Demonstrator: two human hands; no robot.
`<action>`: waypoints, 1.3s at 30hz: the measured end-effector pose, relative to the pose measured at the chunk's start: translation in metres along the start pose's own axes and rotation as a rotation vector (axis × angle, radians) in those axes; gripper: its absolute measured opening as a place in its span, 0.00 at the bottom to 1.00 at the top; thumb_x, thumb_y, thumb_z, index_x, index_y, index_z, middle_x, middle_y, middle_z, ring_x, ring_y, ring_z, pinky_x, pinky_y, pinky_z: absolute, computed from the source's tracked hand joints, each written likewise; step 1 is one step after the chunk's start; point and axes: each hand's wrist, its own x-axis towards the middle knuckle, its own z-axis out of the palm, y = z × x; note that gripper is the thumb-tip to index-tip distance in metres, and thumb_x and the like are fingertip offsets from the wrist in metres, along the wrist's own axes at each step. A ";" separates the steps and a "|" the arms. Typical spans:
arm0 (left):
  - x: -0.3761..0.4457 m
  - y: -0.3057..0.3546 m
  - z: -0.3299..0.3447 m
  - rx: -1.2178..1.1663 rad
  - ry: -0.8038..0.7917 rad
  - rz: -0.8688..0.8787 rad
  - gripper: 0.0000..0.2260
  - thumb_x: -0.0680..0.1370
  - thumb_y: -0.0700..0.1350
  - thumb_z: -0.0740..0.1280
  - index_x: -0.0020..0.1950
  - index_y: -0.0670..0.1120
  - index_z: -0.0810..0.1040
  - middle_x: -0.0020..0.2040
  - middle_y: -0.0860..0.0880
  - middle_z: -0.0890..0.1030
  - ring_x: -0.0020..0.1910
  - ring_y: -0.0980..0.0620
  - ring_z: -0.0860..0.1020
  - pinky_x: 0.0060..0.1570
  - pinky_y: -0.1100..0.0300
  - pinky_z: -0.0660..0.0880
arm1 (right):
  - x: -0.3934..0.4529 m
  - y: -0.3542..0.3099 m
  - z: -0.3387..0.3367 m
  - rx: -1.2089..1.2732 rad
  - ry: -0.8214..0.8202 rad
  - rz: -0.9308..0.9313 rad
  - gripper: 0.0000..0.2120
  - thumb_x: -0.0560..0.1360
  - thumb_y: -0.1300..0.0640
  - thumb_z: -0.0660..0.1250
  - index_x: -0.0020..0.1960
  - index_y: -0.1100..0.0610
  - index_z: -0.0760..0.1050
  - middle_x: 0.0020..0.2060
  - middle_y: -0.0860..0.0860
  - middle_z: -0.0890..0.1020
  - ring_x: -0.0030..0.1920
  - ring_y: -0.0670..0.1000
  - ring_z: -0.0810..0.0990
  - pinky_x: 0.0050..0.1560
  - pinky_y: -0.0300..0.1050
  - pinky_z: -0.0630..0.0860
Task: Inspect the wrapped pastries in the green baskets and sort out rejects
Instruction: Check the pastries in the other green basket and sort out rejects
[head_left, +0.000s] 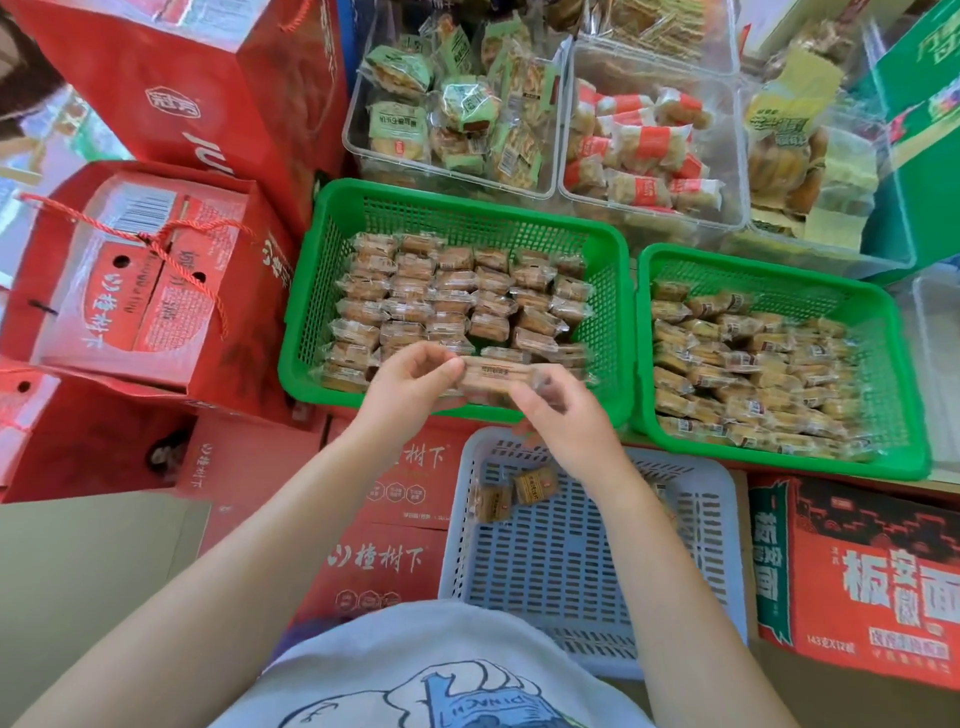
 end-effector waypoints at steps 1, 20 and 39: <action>0.008 0.000 0.003 0.055 0.000 0.010 0.05 0.81 0.46 0.67 0.49 0.46 0.80 0.44 0.53 0.83 0.47 0.54 0.81 0.49 0.63 0.79 | 0.007 0.001 -0.001 0.007 0.031 0.013 0.10 0.75 0.36 0.66 0.50 0.40 0.73 0.46 0.48 0.81 0.46 0.52 0.82 0.51 0.60 0.81; 0.109 -0.030 0.044 1.074 -0.113 0.302 0.10 0.81 0.40 0.64 0.59 0.45 0.84 0.53 0.46 0.84 0.57 0.45 0.78 0.51 0.50 0.79 | 0.076 0.034 -0.017 0.349 0.310 0.274 0.04 0.80 0.52 0.67 0.54 0.49 0.76 0.52 0.53 0.81 0.43 0.50 0.80 0.42 0.47 0.78; 0.088 -0.040 0.031 1.002 -0.053 0.244 0.10 0.78 0.38 0.64 0.53 0.40 0.84 0.47 0.42 0.82 0.54 0.43 0.75 0.51 0.52 0.75 | 0.121 0.009 0.025 -0.608 -0.047 0.062 0.26 0.82 0.45 0.62 0.74 0.58 0.69 0.69 0.61 0.70 0.68 0.61 0.71 0.65 0.51 0.69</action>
